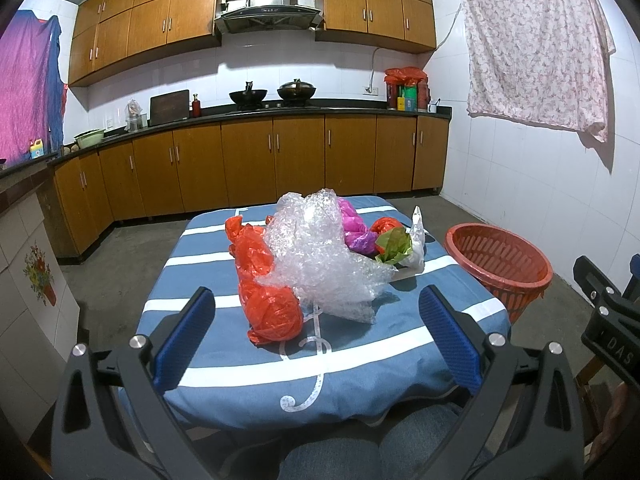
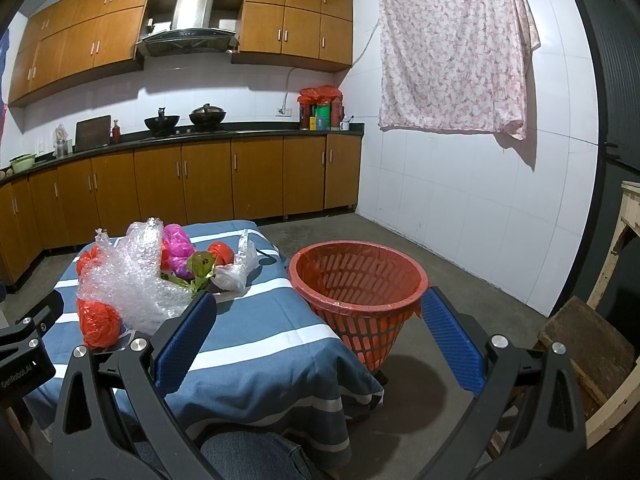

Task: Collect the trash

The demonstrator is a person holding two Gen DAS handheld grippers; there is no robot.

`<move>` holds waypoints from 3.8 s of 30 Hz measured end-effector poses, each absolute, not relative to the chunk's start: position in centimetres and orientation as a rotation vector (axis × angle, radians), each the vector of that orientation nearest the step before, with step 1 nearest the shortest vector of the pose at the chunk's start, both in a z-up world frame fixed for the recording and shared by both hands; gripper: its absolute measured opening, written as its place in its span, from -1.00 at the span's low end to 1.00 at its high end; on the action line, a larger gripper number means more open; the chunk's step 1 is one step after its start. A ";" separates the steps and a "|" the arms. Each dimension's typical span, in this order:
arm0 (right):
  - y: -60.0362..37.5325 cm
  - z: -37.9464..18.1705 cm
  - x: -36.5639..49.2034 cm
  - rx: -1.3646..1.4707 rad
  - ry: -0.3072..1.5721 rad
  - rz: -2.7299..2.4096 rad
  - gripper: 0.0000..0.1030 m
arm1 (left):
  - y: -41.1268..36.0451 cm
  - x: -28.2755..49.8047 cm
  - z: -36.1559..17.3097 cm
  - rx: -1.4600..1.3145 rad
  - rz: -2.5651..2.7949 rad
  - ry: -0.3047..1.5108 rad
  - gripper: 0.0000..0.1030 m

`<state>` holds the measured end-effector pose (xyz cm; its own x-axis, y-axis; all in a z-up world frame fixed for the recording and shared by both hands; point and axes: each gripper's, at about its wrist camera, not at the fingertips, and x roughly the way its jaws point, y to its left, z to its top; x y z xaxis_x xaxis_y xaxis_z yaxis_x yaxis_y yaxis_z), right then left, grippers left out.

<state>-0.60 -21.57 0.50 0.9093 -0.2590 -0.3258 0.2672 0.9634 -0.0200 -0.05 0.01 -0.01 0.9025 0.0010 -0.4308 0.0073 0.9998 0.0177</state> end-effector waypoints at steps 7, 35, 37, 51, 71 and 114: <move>-21.6 0.4 -0.6 0.026 0.333 -0.271 0.97 | 0.0 0.0 0.0 0.020 -0.003 0.445 0.93; -21.7 0.1 -0.7 0.028 0.335 -0.271 0.97 | 0.0 0.0 0.0 0.021 -0.003 0.448 0.93; -21.8 0.1 -0.7 0.028 0.336 -0.270 0.97 | 0.0 0.0 0.0 0.021 -0.003 0.449 0.93; -22.2 -0.9 -0.5 0.056 0.357 -0.267 0.97 | -0.1 0.0 -2.3 0.027 0.025 0.462 0.93; -22.5 -2.3 4.5 0.032 0.398 -0.244 0.96 | 7.2 8.7 -5.9 -0.076 0.148 0.627 0.88; -19.9 -4.2 18.6 0.060 0.542 -0.148 0.71 | 13.1 20.5 -10.1 -0.170 0.092 0.764 -0.19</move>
<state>18.56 -19.90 -4.19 0.8461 -0.1241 -0.5183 0.1556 0.9877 0.0176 20.46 13.11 -10.08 0.7190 0.0215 -0.6946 -0.1448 0.9822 -0.1196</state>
